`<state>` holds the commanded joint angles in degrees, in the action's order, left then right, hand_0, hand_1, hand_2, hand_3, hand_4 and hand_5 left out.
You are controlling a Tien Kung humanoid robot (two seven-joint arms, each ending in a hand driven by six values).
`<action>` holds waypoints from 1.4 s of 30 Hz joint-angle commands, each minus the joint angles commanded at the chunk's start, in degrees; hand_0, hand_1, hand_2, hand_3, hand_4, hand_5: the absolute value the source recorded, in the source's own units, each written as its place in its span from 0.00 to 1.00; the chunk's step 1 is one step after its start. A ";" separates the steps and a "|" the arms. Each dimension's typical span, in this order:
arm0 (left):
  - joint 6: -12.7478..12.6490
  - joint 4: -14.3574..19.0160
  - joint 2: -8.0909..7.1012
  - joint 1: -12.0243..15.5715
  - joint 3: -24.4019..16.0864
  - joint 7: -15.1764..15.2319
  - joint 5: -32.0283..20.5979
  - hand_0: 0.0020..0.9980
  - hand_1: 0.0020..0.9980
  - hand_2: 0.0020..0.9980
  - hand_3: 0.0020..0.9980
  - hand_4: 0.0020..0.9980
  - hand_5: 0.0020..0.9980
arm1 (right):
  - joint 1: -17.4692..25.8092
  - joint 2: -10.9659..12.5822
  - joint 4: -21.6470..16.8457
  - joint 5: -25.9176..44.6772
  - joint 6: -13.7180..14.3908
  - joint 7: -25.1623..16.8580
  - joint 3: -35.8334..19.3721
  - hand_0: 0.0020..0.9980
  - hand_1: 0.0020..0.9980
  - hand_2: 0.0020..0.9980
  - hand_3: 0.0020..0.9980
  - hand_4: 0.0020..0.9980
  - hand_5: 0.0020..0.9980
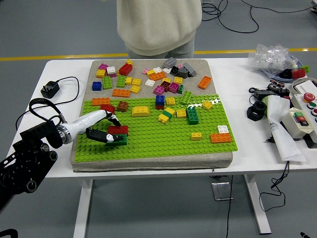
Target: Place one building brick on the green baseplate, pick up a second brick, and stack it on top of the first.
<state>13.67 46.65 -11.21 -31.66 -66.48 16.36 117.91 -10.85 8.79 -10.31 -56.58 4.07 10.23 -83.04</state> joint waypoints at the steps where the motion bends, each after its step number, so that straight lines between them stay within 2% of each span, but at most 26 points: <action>1: -0.01 0.01 -0.01 0.03 -0.05 -0.04 0.09 0.95 0.80 0.74 0.61 0.91 0.47 | 0.02 -0.01 0.00 -0.01 0.00 0.02 0.00 0.78 0.72 0.78 0.69 0.92 0.64; 20: -0.03 -0.07 -0.03 0.07 -0.42 0.44 -0.82 0.95 0.79 0.74 0.61 0.91 0.46 | 0.06 -0.05 0.00 -0.03 -0.07 0.03 0.03 0.78 0.72 0.78 0.69 0.92 0.64; 21: -0.04 -0.08 -0.03 0.06 -0.44 0.46 -0.85 0.96 0.81 0.79 0.61 0.91 0.46 | 0.05 -0.05 0.00 -0.03 -0.08 0.04 0.02 0.78 0.72 0.78 0.69 0.92 0.64; 26: -0.20 -0.24 0.04 0.06 -0.57 0.82 -1.73 0.96 0.81 0.79 0.61 0.91 0.46 | 0.04 -0.05 0.00 0.00 -0.13 0.01 -0.03 0.78 0.72 0.78 0.69 0.92 0.64; 27: -0.36 -0.24 0.06 0.08 -0.57 0.90 -2.04 0.97 0.84 0.84 0.66 0.92 0.46 | 0.05 -0.05 0.00 0.01 -0.15 0.01 -0.04 0.78 0.73 0.78 0.70 0.92 0.64; 29: -0.72 -0.12 0.11 0.16 -0.67 0.99 -2.52 0.97 0.84 0.84 0.66 0.92 0.46 | 0.06 -0.05 0.00 0.02 -0.17 0.03 -0.06 0.78 0.73 0.78 0.70 0.92 0.64; 32: -1.66 0.87 0.20 0.56 -1.42 0.71 -2.12 0.97 0.84 0.84 0.66 0.92 0.46 | 0.09 -0.04 0.00 0.00 -0.22 0.06 -0.15 0.78 0.73 0.78 0.70 0.92 0.64; 33: -1.83 1.32 0.18 0.76 -1.70 0.60 -1.69 1.00 0.88 0.87 0.61 0.94 0.48 | 0.10 -0.04 0.00 0.00 -0.23 0.05 -0.18 0.78 0.72 0.78 0.70 0.92 0.64; 38: -3.09 5.44 -0.32 2.72 -3.48 0.14 1.64 1.00 0.88 0.87 0.61 0.94 0.48 | 0.14 -0.03 0.00 0.11 -0.28 -0.01 -0.30 0.78 0.72 0.78 0.70 0.92 0.64; 39: -3.40 6.58 -0.51 3.27 -3.76 0.10 2.88 1.00 0.99 0.96 0.59 0.97 0.66 | 0.14 -0.04 0.00 0.10 -0.33 0.02 -0.37 0.78 0.72 0.78 0.70 0.92 0.64; 42: -3.80 8.27 -0.72 4.06 -4.29 0.08 5.57 1.00 0.99 0.96 0.59 0.97 0.66 | 0.11 -0.08 0.00 0.25 -0.32 -0.06 -0.35 0.78 0.72 0.78 0.70 0.92 0.64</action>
<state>9.87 54.92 -11.94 -27.60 -70.78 16.43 123.47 -10.73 8.71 -10.31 -56.33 3.76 10.17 -83.39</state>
